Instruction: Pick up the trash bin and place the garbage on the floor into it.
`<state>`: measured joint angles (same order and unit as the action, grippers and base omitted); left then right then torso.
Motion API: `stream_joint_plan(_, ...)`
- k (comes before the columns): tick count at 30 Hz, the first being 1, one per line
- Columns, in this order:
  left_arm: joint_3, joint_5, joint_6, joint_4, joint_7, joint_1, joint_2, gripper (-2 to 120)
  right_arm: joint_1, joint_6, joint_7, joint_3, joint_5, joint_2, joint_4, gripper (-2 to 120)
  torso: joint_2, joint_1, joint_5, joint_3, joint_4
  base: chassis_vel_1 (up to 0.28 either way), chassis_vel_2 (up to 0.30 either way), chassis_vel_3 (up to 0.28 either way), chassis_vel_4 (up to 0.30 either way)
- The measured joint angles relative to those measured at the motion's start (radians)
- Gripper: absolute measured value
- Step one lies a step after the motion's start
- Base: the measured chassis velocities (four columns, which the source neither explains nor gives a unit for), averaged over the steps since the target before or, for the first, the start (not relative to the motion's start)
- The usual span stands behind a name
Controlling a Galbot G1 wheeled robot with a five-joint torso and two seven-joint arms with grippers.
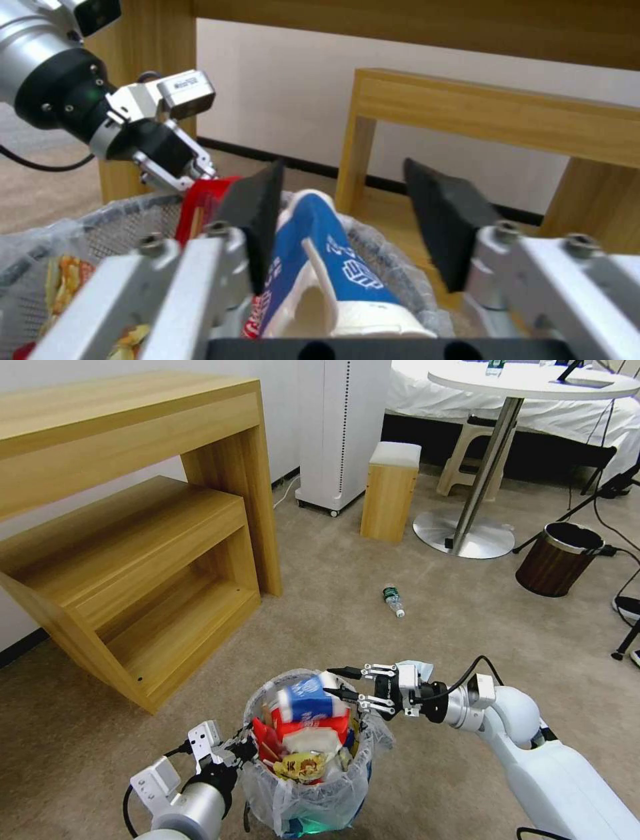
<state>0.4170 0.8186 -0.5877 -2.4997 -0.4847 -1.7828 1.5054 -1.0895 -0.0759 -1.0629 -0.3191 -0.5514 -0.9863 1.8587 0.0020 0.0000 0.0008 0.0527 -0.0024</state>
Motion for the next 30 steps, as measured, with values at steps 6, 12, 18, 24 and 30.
stream_joint_plan(6,0.009,0.005,0.000,0.000,0.001,0.006,0.001,3,-0.019,-0.011,0.020,-0.025,-0.008,0.005,0.024,73,0.000,0.000,0.0000,0.000,0.0000,0.000,0.000,0.000,0.000)
stream_joint_plan(12,0.073,0.056,0.000,-0.003,-0.007,0.049,0.000,3,-0.061,-0.037,0.448,-0.059,-0.022,-0.007,0.116,92,0.000,0.000,-0.0001,0.000,-0.0001,0.000,0.000,0.000,0.000)
stream_joint_plan(18,0.144,0.048,0.029,-0.003,-0.034,0.092,-0.005,3,-0.132,-0.039,0.873,-0.212,-0.056,-0.043,0.188,100,0.000,0.000,-0.0001,0.000,0.0001,0.000,0.000,0.000,0.000)
stream_joint_plan(24,0.177,0.048,0.037,-0.003,-0.039,0.100,-0.013,3,-0.263,-0.061,1.026,-0.353,-0.057,-0.044,0.227,100,0.000,0.000,0.0003,0.000,-0.0002,0.000,0.000,0.000,0.000)
stream_joint_plan(30,0.160,0.061,0.032,-0.002,-0.051,0.094,-0.013,3,-0.376,-0.083,1.034,-0.492,-0.012,-0.074,0.277,100,0.000,0.000,-0.0001,0.000,-0.0001,0.000,0.000,0.000,0.000)
